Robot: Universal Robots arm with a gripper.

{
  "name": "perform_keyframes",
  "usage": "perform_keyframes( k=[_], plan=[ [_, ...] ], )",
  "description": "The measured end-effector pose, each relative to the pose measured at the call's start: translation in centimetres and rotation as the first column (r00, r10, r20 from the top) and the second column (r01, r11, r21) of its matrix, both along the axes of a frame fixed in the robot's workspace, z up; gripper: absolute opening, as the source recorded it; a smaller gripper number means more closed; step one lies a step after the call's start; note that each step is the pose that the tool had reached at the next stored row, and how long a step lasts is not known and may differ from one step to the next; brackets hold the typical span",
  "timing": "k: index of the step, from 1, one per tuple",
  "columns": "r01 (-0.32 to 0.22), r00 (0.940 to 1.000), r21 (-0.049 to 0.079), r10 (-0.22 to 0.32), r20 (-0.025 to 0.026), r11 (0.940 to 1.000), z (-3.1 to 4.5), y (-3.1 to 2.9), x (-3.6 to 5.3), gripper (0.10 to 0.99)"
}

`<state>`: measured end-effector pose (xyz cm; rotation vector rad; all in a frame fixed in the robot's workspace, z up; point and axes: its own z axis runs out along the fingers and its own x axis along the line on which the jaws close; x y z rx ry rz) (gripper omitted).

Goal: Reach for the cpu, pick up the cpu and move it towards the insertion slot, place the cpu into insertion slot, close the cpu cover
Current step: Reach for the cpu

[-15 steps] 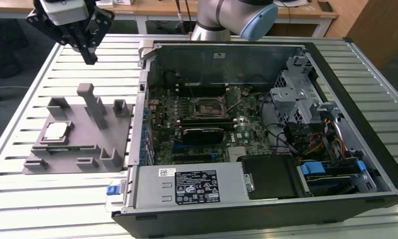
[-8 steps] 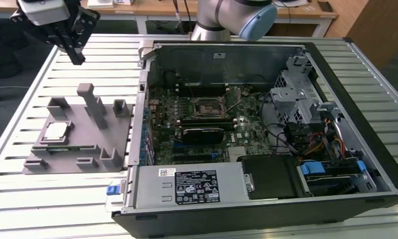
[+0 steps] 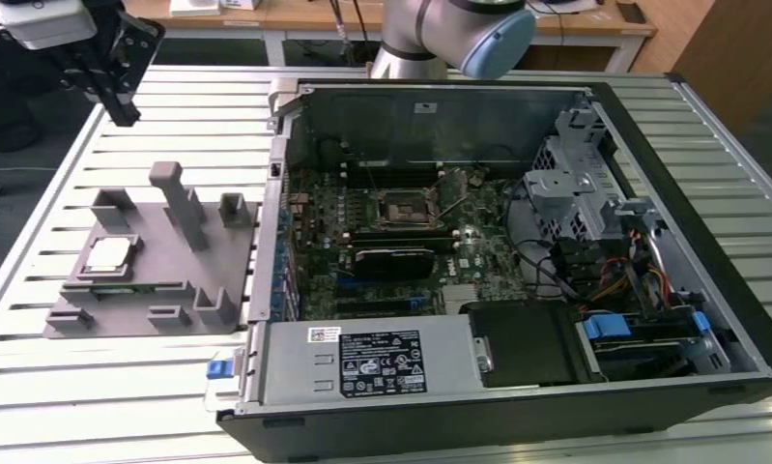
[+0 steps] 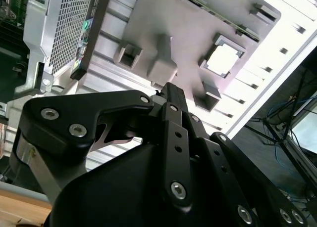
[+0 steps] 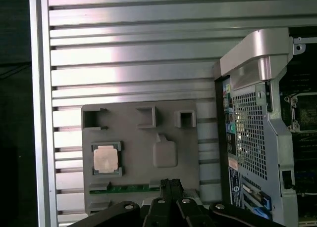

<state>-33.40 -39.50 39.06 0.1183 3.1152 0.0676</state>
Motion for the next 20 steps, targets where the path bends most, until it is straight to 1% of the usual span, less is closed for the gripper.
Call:
perform_keyframes(
  k=[12,20],
  plan=[
    [0.0,1.0,0.0,0.0,-0.0021,1.0,-0.06,0.0,-2.82,0.106],
    [0.0,1.0,0.0,0.0,-0.0036,1.0,-0.1,0.0,-4.5,0.106]
  ],
)
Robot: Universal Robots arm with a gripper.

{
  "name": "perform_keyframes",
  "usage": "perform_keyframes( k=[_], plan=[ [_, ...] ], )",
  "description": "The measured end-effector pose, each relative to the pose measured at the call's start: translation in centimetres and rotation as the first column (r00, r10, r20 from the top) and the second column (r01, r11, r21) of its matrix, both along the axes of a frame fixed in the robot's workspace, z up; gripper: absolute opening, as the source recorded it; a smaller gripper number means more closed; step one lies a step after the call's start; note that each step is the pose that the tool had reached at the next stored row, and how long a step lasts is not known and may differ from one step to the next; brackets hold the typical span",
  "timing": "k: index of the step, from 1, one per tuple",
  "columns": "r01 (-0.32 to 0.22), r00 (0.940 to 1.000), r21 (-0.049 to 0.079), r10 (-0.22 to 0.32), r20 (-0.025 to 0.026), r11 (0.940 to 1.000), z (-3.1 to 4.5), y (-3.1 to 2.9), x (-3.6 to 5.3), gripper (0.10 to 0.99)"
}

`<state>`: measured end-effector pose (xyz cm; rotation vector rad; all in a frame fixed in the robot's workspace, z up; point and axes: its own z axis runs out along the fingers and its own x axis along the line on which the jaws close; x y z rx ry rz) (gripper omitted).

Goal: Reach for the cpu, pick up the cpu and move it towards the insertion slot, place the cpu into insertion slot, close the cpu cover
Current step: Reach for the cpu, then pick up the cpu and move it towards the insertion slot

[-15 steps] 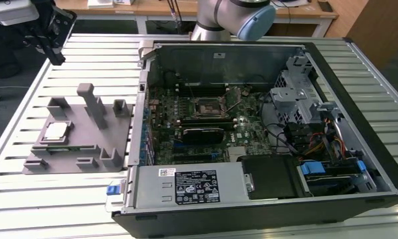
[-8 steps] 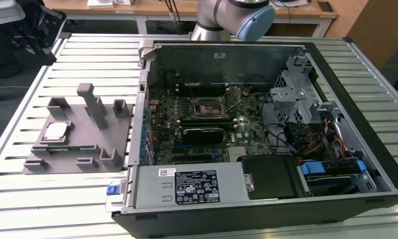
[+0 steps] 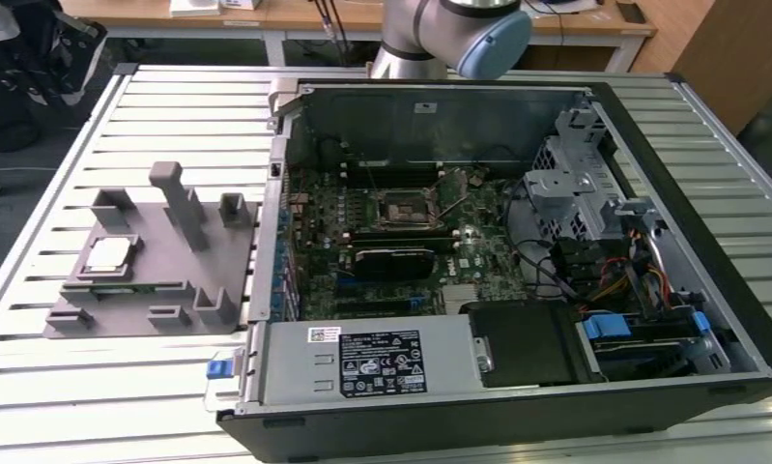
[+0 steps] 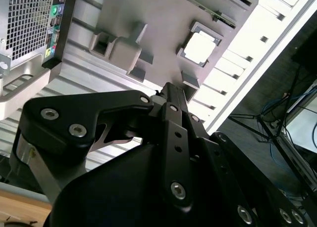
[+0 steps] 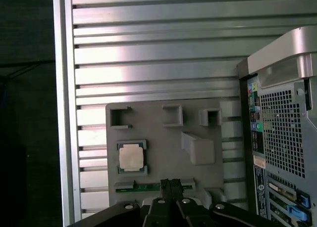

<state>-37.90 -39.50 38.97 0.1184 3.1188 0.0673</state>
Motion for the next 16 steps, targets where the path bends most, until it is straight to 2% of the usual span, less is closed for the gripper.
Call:
perform_keyframes(
  k=[13,16],
  plan=[
    [0.0,1.0,0.0,0.0,-0.001,1.0,-0.06,0.0,-3.82,0.106],
    [0.0,1.0,0.0,0.0,-0.0014,1.0,-0.09,0.0,-4.19,0.106]
  ],
)
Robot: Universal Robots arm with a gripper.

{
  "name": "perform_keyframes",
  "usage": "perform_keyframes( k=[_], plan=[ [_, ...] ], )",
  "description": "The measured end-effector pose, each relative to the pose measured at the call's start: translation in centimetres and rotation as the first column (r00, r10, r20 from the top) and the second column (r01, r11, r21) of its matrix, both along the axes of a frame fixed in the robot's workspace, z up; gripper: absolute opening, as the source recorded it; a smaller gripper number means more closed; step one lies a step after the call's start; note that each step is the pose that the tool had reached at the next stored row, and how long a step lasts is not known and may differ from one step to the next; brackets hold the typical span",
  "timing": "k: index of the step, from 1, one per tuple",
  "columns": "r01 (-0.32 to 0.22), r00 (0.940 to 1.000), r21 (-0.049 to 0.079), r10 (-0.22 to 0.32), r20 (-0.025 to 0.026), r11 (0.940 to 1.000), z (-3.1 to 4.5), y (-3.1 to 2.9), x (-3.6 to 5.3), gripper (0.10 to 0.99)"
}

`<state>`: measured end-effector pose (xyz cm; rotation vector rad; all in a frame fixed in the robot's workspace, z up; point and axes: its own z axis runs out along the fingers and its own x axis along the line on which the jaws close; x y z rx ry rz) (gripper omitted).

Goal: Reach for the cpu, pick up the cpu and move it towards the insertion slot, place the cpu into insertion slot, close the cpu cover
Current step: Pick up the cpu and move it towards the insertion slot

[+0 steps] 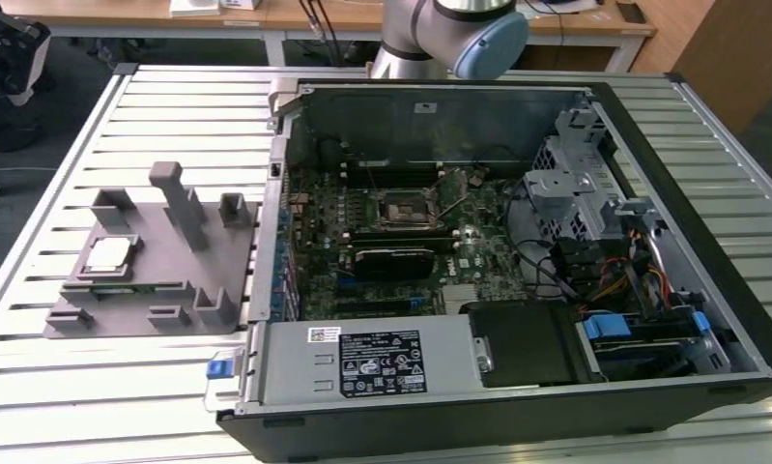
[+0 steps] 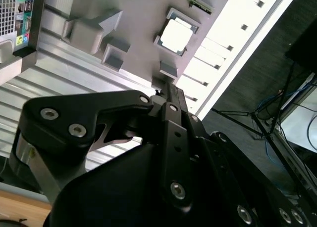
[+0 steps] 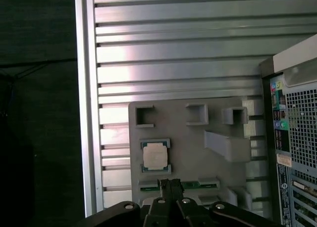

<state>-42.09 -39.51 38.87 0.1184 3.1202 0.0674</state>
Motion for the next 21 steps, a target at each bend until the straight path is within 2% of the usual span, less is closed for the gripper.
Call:
perform_keyframes(
  k=[4,6,8,11,14,21],
  plan=[
    [0.0,1.0,-0.002,0.0,-0.0026,1.0,-0.16,-0.02,-0.02,0.106],
    [0.0,1.0,-0.004,0.0,-0.0085,1.0,-0.28,-0.03,-0.03,0.106],
    [0.0,0.9998,-0.006,0.0,-0.0183,1.0,-0.47,-0.04,-0.02,0.106],
    [0.0,0.9997,-0.006,0.0,-0.0243,1.0,-0.82,-0.06,-0.02,0.106],
    [-0.001,0.9997,-0.006,0.001,-0.0248,1.0,-1.2,-0.16,-0.04,0.106],
    [-0.023,0.9996,-0.006,0.022,-0.0197,0.9997,-2.02,-0.4,-0.13,0.106]
  ],
)
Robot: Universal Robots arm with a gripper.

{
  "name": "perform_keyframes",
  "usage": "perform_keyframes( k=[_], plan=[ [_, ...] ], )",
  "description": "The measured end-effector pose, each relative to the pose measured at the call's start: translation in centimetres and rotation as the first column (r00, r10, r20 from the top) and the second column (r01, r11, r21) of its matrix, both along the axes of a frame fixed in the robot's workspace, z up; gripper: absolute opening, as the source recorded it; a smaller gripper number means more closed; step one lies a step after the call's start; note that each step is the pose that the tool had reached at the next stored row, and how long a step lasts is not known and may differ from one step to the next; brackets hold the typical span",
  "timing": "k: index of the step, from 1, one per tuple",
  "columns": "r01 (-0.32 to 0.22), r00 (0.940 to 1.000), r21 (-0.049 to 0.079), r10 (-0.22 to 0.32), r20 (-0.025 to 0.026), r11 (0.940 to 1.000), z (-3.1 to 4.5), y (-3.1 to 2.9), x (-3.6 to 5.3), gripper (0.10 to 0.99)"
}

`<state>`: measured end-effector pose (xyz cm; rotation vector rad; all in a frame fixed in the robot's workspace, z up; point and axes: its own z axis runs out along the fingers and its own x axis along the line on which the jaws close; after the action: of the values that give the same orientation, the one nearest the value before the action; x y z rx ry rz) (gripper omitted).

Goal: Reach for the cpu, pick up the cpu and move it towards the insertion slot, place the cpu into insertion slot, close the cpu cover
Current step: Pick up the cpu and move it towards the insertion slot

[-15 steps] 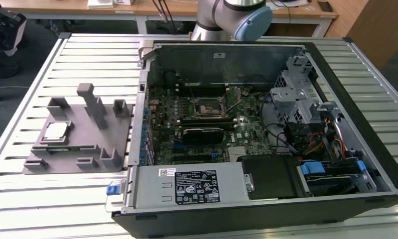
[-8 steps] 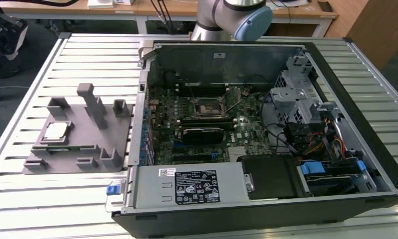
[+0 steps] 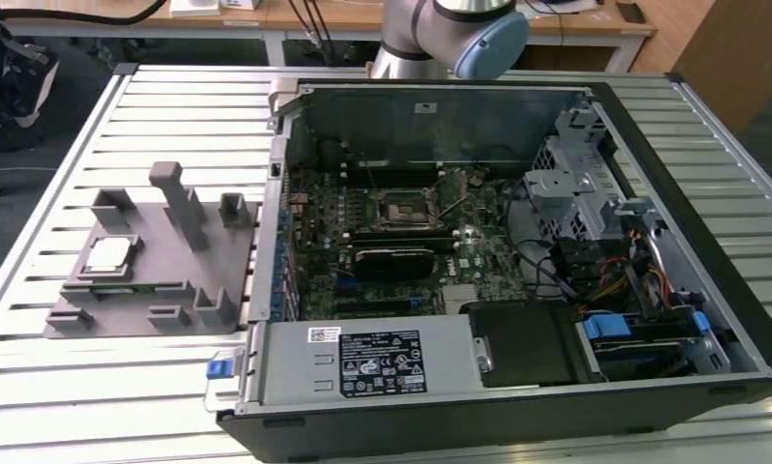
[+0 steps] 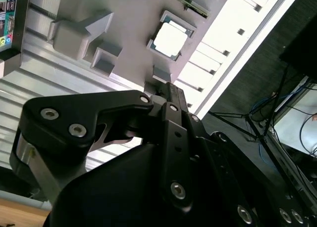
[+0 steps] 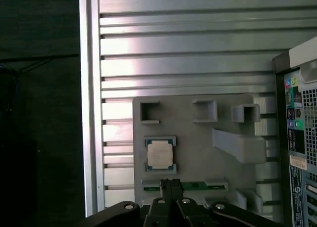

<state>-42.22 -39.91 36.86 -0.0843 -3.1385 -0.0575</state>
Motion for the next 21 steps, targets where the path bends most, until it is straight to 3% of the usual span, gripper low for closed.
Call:
perform_keyframes(
  k=[6,8,9,11,12,14,17,18,21],
  plan=[
    [-0.018,0.9998,0.0,0.018,0.0045,0.9998,-0.58,-0.19,-0.02,0.114],
    [-0.021,0.9998,0.0,0.021,0.0044,0.9998,-0.77,-0.22,-0.02,0.231],
    [-0.022,0.9997,0.0,0.022,0.0044,0.9998,-0.88,-0.23,-0.02,0.231],
    [-0.025,0.9997,0.0,0.025,0.0044,0.9997,-1.12,-0.27,-0.01,0.353],
    [-0.028,0.9996,0.0,0.028,0.0044,0.9996,-1.28,-0.34,-0.01,0.353],
    [-0.037,0.9993,0.0,0.037,0.0044,0.9993,-1.59,-0.47,-0.01,0.467],
    [-0.051,0.9987,0.0,0.051,0.0044,0.9987,-2.12,-0.61,-0.02,0.525],
    [-0.054,0.9985,0.001,0.054,0.0045,0.9985,-2.31,-0.63,-0.02,0.588],
    [-0.059,0.9982,0.001,0.059,0.0045,0.9982,-2.85,-0.65,-0.02,0.588]
  ],
)
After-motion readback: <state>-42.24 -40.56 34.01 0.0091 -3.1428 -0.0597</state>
